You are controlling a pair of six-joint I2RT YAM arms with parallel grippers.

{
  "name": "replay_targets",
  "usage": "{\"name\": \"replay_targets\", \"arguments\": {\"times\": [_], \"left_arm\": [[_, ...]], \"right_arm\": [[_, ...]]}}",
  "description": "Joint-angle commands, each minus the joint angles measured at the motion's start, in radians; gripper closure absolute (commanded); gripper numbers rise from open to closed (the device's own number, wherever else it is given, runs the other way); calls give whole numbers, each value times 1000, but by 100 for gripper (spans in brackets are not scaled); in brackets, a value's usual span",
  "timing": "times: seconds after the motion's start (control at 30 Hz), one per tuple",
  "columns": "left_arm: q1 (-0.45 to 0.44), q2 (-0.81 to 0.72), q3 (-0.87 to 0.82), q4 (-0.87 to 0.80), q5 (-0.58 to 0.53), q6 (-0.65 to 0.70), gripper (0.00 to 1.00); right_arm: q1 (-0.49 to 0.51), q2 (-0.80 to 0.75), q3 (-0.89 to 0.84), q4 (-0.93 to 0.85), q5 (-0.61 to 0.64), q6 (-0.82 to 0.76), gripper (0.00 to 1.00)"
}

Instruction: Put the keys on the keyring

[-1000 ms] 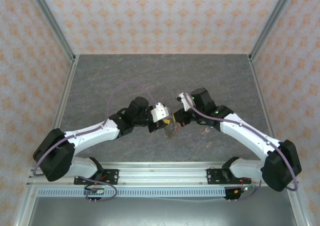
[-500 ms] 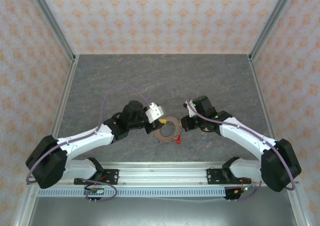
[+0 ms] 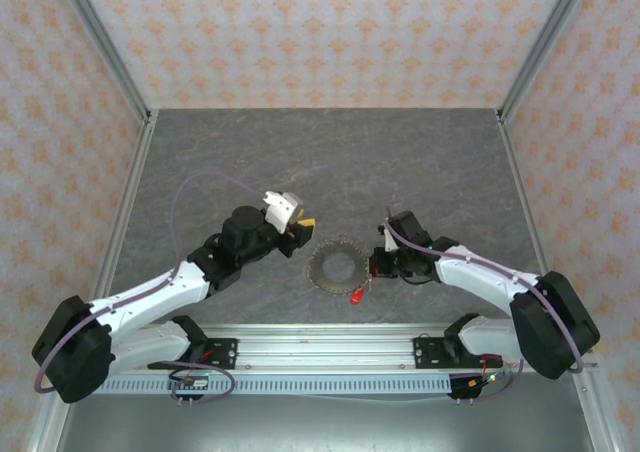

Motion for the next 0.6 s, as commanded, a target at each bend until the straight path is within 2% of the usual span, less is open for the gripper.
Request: {"name": "replay_targets", "arguments": {"times": [0.0, 0.03, 0.1, 0.17, 0.23, 0.4, 0.57], "left_arm": [[14, -40, 4, -87, -148, -185, 46], [18, -47, 4, -113, -161, -208, 39], [25, -60, 7, -182, -200, -275, 20], [35, -71, 6, -241, -223, -355, 7], [37, -78, -4, -266, -185, -399, 6], [36, -75, -40, -299, -54, -511, 6], [36, -74, -66, -322, 50, -585, 10]], "right_arm": [[-4, 21, -22, -29, 76, 110, 94], [-4, 26, -20, -49, 95, 116, 88], [-4, 27, 12, -140, 206, 130, 78], [-4, 18, 47, -211, 308, 130, 71], [-4, -4, 73, -226, 363, 111, 67], [-4, -42, 77, -80, 250, 56, 63], [-4, -39, 96, -56, 237, 22, 56]]}}
